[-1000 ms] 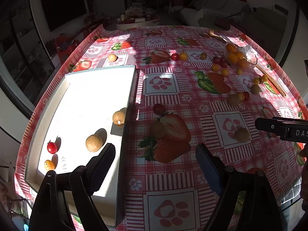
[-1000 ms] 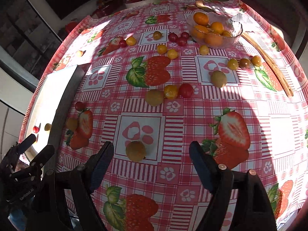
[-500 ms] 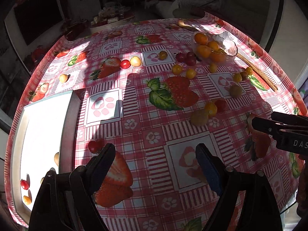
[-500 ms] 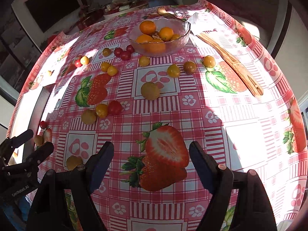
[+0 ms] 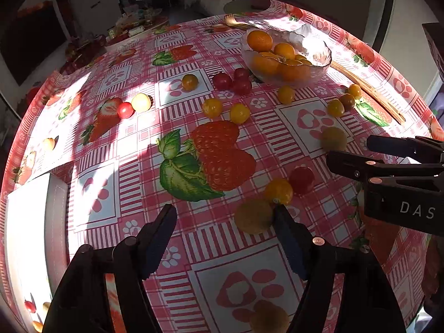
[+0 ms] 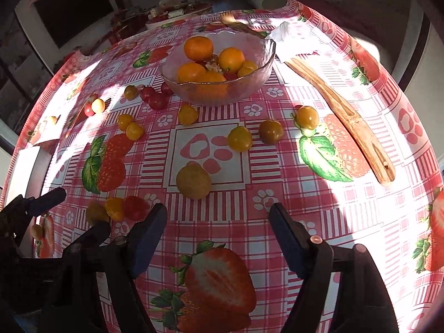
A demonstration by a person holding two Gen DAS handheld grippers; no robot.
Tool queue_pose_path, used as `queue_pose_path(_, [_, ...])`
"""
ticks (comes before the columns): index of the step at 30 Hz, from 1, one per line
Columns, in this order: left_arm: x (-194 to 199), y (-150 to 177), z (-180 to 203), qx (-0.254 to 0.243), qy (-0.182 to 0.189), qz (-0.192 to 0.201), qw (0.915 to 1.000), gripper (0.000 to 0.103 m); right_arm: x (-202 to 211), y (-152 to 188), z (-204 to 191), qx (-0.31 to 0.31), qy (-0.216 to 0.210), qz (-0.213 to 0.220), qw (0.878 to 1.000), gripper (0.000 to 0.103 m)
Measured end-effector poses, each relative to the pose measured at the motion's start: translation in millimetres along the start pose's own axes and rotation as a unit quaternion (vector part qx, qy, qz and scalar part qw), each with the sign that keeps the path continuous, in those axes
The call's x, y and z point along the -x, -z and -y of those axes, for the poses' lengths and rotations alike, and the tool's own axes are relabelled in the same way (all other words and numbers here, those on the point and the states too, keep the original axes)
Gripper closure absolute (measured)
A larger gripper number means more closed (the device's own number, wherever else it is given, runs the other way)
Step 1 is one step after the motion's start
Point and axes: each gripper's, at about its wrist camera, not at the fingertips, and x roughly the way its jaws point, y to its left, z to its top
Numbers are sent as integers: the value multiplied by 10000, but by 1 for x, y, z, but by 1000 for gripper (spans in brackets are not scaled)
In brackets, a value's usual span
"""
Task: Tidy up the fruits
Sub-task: 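Grasp a small brown fruit with the left gripper while the right gripper grasps another brown fruit, then carry both brown fruits in the left and right grippers to the white tray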
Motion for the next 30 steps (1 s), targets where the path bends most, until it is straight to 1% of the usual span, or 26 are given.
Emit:
queue_pose_path(3, [-1, -2, 2, 0, 3, 61, 10000, 32, -3, -4, -6, 126, 54, 37, 9999, 32])
queue_pose_path(4, [-1, -2, 2, 4, 30, 74, 10000, 38, -4, -6, -8, 170, 65, 50, 9998, 37])
queue_pose_path(5, [-1, -3, 2, 11, 71, 77, 9999, 42, -4, -7, -9, 213, 77, 56, 9997, 41])
queue_pose_path(6, [-1, -4, 3, 11, 95, 76, 9999, 48, -5, -8, -11, 259, 83, 60, 9996, 42])
queue_pose_path(7, [-1, -5, 5, 1, 120, 87, 9999, 56, -6, -8, -13, 300, 80, 64, 9995, 45])
queue_pose_path(8, [-1, -6, 6, -13, 161, 96, 9998, 62, -6, -9, -15, 342, 72, 68, 9994, 50])
queue_pose_path(9, [-1, -8, 7, -18, 258, 88, 9996, 73, -7, -9, -17, 383, 73, 70, 9992, 54])
queue_pose_path(11, [-1, -8, 11, -56, 220, 94, 9997, 74, -7, -9, -19, 472, 69, 79, 9988, 72])
queue_pose_path(12, [0, -7, 11, -55, 224, 95, 9997, 74, -7, -9, -19, 477, 44, 76, 9988, 74])
queue_pose_path(15, [5, -1, 6, 70, 320, 67, 9994, 74, -2, -5, -16, 379, -74, 60, 9992, 74])
queue_pose_path(21, [27, 17, -7, 300, 365, 165, 9987, 74, 12, 12, -9, 153, -312, 5, 9994, 74])
queue_pose_path(30, [64, 53, -32, 631, 263, 306, 9972, 74, 33, 38, -15, 28, -558, -92, 9984, 74])
